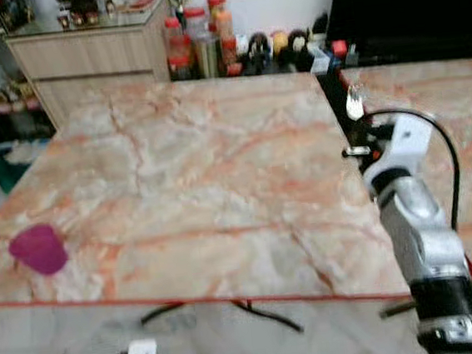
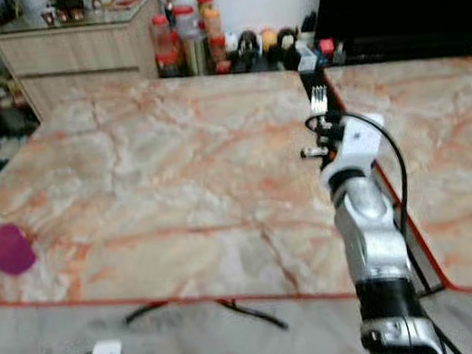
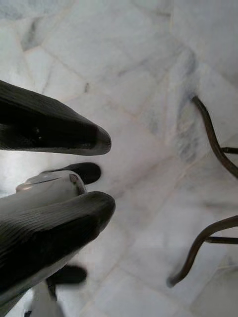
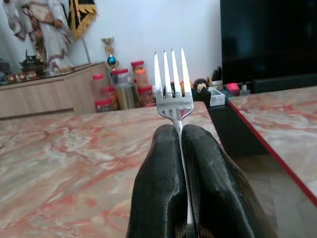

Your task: Setting the table

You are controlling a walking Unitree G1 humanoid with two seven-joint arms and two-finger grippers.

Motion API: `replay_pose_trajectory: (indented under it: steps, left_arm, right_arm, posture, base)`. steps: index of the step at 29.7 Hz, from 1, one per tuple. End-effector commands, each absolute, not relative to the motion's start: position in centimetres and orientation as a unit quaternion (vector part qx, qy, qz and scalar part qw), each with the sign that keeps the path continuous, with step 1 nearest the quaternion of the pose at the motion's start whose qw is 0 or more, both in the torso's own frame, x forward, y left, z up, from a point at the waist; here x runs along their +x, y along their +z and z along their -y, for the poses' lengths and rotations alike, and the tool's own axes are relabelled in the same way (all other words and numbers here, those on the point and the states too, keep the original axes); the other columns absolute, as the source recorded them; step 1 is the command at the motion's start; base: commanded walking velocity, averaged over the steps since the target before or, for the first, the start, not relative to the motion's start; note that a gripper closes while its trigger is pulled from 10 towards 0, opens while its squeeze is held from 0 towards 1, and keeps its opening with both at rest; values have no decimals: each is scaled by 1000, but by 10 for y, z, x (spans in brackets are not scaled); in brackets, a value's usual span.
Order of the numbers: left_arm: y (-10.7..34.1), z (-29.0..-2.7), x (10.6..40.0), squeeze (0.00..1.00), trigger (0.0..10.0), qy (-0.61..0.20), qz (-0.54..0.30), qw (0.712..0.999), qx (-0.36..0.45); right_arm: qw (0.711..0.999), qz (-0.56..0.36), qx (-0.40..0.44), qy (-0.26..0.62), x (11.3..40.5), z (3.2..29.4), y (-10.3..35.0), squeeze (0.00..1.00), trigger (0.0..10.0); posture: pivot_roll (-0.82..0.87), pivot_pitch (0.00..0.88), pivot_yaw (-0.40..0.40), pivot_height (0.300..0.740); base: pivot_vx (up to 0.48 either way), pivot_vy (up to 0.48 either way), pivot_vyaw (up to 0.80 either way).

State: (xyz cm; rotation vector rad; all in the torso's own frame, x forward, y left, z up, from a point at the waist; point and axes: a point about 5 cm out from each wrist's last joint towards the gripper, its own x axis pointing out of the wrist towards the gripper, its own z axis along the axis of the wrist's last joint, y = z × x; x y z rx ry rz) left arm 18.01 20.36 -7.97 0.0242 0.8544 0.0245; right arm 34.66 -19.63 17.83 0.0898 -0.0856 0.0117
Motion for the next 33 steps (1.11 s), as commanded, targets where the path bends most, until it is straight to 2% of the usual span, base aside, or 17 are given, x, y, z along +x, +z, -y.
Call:
replay_pose_trajectory:
  steps: [1,14,19,27,33]
  left_arm:
    - [-83,-197,176,0,10000,3,-426,905,11]
    - [-83,-197,177,0,10000,1,-426,905,12]
    - [-83,-197,177,0,10000,1,-426,905,12]
    - [-83,-197,177,0,10000,0,-426,905,13]
    - [-83,-198,176,0,10000,-1,-427,904,13]
  right_arm:
    - [998,42,40,-3,345,203,179,0,10000]
    - [999,50,21,3,345,203,183,0,10000]
    - [999,46,9,12,344,199,181,0,10000]
    - [999,45,8,17,345,197,181,0,10000]
    - [999,44,8,18,345,196,180,0,10000]
  posture:
    - [1,0,-11,736]
    - [-6,0,-7,736]
    - [-3,0,-5,736]
    - [-3,0,-7,736]
    - [-3,0,-6,736]
  base:
    - [0,-315,0]
    - [0,-316,0]
    - [0,-311,719]
    - [0,-305,0]
    - [0,-302,599]
